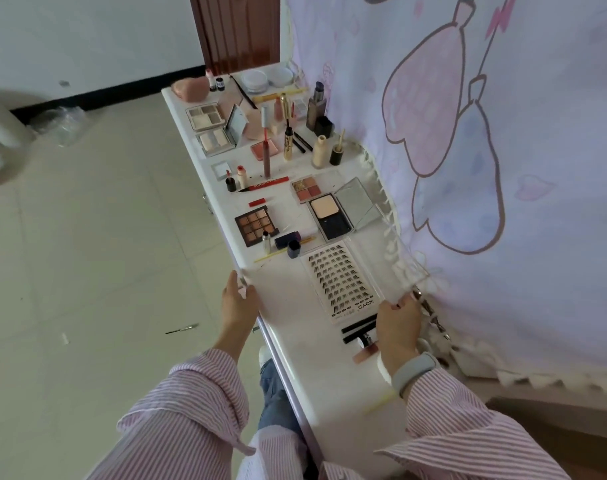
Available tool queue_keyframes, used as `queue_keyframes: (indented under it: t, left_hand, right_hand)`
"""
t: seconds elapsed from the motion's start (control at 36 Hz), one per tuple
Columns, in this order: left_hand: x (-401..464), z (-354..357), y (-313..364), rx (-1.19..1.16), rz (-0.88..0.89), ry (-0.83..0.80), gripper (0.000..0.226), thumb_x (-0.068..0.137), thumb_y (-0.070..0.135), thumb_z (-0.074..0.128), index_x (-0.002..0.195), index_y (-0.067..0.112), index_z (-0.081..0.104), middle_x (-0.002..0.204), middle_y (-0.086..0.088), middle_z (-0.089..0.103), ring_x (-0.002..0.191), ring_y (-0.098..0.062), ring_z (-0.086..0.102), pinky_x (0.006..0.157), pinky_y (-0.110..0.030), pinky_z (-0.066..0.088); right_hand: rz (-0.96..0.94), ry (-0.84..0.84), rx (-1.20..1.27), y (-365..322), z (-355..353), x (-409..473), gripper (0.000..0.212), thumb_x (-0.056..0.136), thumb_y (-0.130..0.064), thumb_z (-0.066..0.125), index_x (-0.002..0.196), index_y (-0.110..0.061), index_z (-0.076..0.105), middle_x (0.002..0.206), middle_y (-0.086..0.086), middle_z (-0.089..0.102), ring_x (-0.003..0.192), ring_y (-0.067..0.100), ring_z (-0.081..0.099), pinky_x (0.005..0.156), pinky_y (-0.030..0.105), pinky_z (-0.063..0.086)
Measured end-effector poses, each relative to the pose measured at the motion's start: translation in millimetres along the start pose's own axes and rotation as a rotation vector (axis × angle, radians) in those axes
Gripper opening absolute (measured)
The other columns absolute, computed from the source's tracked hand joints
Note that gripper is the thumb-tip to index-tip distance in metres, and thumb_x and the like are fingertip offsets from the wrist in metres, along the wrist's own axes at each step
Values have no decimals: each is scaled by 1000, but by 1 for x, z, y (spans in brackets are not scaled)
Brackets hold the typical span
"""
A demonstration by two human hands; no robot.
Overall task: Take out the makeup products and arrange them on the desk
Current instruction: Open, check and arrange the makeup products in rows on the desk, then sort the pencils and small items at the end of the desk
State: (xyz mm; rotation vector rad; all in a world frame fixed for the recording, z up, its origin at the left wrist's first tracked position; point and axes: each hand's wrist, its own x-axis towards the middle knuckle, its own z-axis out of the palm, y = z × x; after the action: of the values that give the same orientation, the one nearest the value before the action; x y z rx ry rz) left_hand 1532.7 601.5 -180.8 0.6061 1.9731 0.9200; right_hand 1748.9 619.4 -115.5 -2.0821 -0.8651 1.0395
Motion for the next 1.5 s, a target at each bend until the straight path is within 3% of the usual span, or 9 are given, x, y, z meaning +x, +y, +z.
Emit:
queue_keyframes:
  t: [0.11, 0.19, 0.36, 0.61, 0.81, 0.94, 1.06, 1.22, 1.5]
  left_hand:
    - [-27, -11, -11, 41, 13, 60, 47, 97, 15, 43, 142, 10, 33, 146, -9, 34, 128, -26, 40, 92, -25, 31]
    - [-49, -31, -27, 67, 35, 100, 40, 95, 14, 46, 134, 7, 44, 137, -13, 45, 119, -27, 49, 94, -31, 39]
    - [-86, -94, -72, 145, -9, 225, 27, 92, 7, 50, 117, -1, 58, 112, -14, 62, 102, -26, 58, 86, -30, 42]
    - [-86, -180, -131, 181, -226, 254, 32, 93, 5, 43, 122, 1, 55, 120, -13, 60, 96, -17, 51, 80, -21, 34]
    - [-20, -259, -184, 245, -311, 195, 32, 94, 8, 43, 123, 5, 55, 118, -8, 60, 92, -12, 49, 78, -20, 35]
    - [78, -304, -261, 285, -315, 189, 28, 93, 8, 46, 119, 4, 57, 116, -11, 61, 99, -22, 57, 86, -28, 44]
    - [159, -312, -339, 354, -338, 170, 30, 92, 7, 47, 121, 4, 56, 117, -12, 59, 104, -26, 57, 91, -31, 43]
    - [294, -271, -472, 526, -327, 26, 47, 94, 20, 48, 139, 13, 37, 137, -13, 43, 122, -28, 45, 100, -34, 36]
    - [473, -210, -612, 983, -218, -310, 75, 94, 44, 43, 147, 33, -9, 155, 0, -21, 143, -27, -14, 113, -49, 16]
  right_hand:
    - [45, -54, 122, 2, -1, -24, 36, 89, -4, 42, 124, -13, 46, 120, -2, 50, 97, 21, 56, 84, 51, 50]
    - [-86, -139, 79, 4, 11, -45, 18, 88, -6, 44, 91, -22, 53, 96, -4, 59, 94, 21, 57, 95, 44, 40]
    - [-286, -523, 5, 11, 53, -106, 24, 90, -2, 43, 85, -22, 56, 82, 2, 63, 82, 20, 61, 80, 36, 51]
    - [-243, -946, -324, 46, 137, -168, 18, 95, -9, 39, 96, -16, 55, 79, -2, 61, 69, 9, 58, 69, 24, 51]
    - [-145, -975, -621, 71, 256, -170, 25, 93, -6, 36, 104, -15, 56, 87, 0, 61, 70, 12, 58, 60, 18, 45]
    - [-160, -938, -793, 115, 380, -131, 29, 92, -7, 39, 113, -10, 59, 109, 5, 63, 97, 22, 61, 88, 36, 50]
    - [-289, -958, -913, 161, 475, -97, 29, 94, -9, 38, 116, -9, 57, 119, 5, 61, 107, 22, 57, 80, 22, 41]
    - [-626, -1030, -1172, 268, 614, -14, 31, 95, -18, 37, 125, -16, 48, 125, 4, 51, 112, 21, 51, 85, 28, 43]
    - [-1122, -1046, -1495, 421, 767, 78, 28, 90, -9, 40, 118, -14, 42, 121, 6, 41, 108, 26, 45, 72, 31, 34]
